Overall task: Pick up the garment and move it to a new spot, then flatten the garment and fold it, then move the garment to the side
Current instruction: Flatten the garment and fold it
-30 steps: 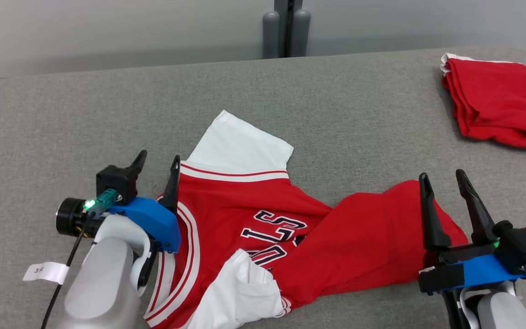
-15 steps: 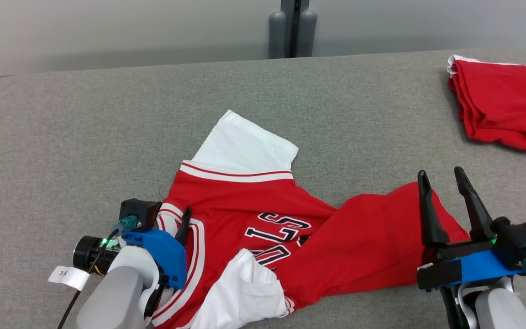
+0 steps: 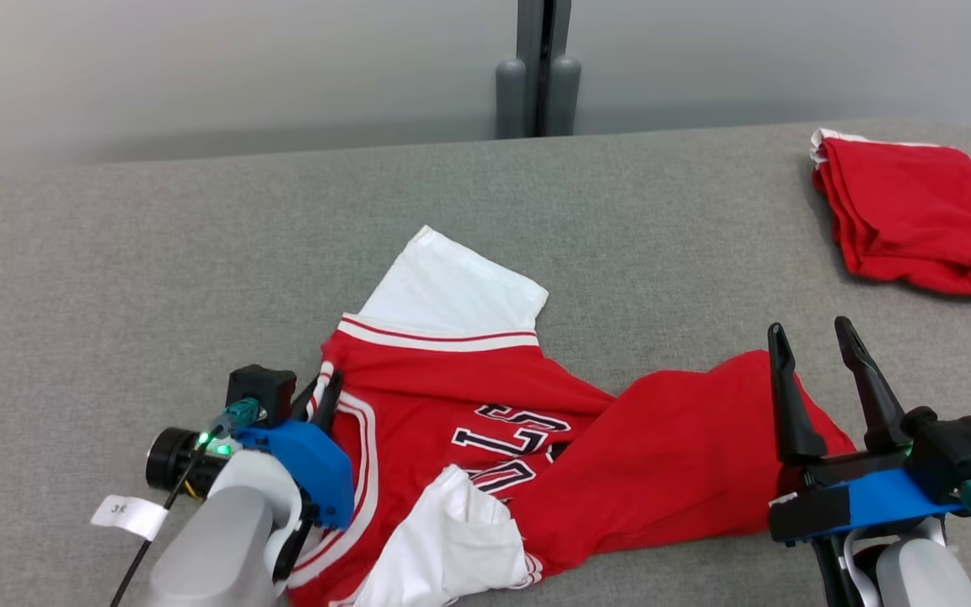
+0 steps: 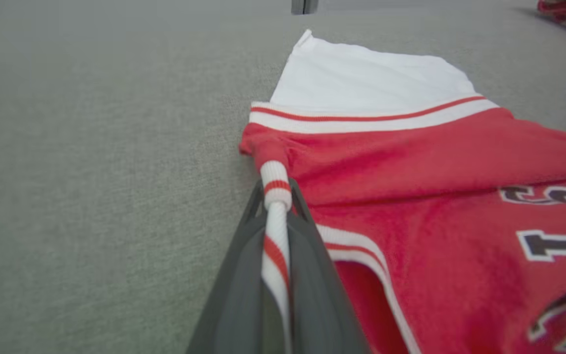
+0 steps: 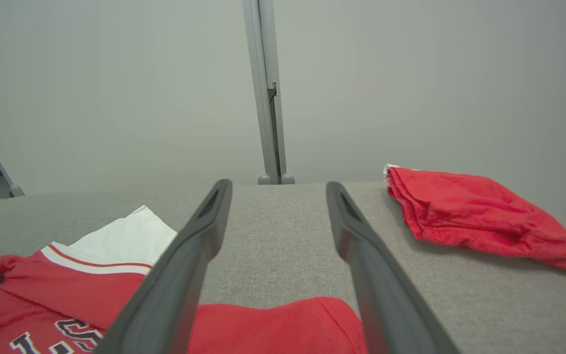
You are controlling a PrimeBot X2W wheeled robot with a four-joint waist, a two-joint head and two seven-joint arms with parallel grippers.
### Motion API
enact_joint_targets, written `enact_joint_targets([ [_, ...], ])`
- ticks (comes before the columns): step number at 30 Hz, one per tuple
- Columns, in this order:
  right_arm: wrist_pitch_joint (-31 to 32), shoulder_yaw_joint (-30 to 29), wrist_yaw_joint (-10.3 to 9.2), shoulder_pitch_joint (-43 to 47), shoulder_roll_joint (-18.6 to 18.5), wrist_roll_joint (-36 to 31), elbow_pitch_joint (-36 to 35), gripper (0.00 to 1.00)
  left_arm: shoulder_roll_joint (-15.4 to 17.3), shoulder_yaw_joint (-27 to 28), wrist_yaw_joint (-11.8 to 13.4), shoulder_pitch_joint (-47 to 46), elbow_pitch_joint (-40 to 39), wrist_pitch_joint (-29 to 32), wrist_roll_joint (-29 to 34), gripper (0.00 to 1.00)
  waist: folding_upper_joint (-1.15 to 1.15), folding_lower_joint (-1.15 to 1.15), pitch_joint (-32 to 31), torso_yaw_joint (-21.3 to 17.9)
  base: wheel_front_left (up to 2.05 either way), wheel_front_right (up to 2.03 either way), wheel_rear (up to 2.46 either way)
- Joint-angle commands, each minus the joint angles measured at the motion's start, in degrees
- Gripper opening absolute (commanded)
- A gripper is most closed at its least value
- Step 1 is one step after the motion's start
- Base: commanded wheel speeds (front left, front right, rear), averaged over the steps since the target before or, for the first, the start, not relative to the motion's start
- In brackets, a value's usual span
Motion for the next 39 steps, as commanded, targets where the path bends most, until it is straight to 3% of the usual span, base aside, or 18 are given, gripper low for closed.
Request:
enact_joint_targets([
  [1,-0.3,-0.1,0.01,0.9,0.0,0.2,0.0,1.0,0.3,-0.3,0.0,-1.8,-0.8,-1.5,-0.5,0.0,0.0,0.0,-0.7,0.2,0.0,0.0,0.0],
  [10,-0.3,-0.7,0.01,3.0,-0.1,1.0,0.3,1.0,1.6,0.9,0.7,-1.5,-8.6,-5.7,-0.7,0.0,0.0,0.0,-4.4,2.3,0.0,0.0,0.0],
  [16,-0.3,-1.5,0.01,4.5,-0.1,1.7,0.3,1.0,4.1,2.4,2.7,1.7,-19.2,-6.1,-0.5,0.0,0.0,0.0,-5.8,4.0,0.0,0.0,0.0],
  [27,-0.3,-0.7,0.01,3.1,-0.1,2.7,0.1,1.0,9.7,4.7,6.6,6.1,-34.8,-1.1,-1.7,0.0,0.0,0.0,-4.1,3.0,0.0,0.0,0.0],
  [33,-0.3,-1.5,0.01,1.7,-0.1,2.2,0.2,1.0,11.4,6.0,7.7,4.7,-37.2,0.4,-1.8,0.0,0.0,0.0,-1.9,0.7,0.0,0.0,0.0],
  [39,-0.3,-2.0,0.01,-0.1,0.0,1.9,0.5,1.0,13.2,8.0,8.1,1.7,-33.9,-0.2,-2.4,0.0,0.0,0.0,1.2,-2.3,0.0,0.0,0.0],
])
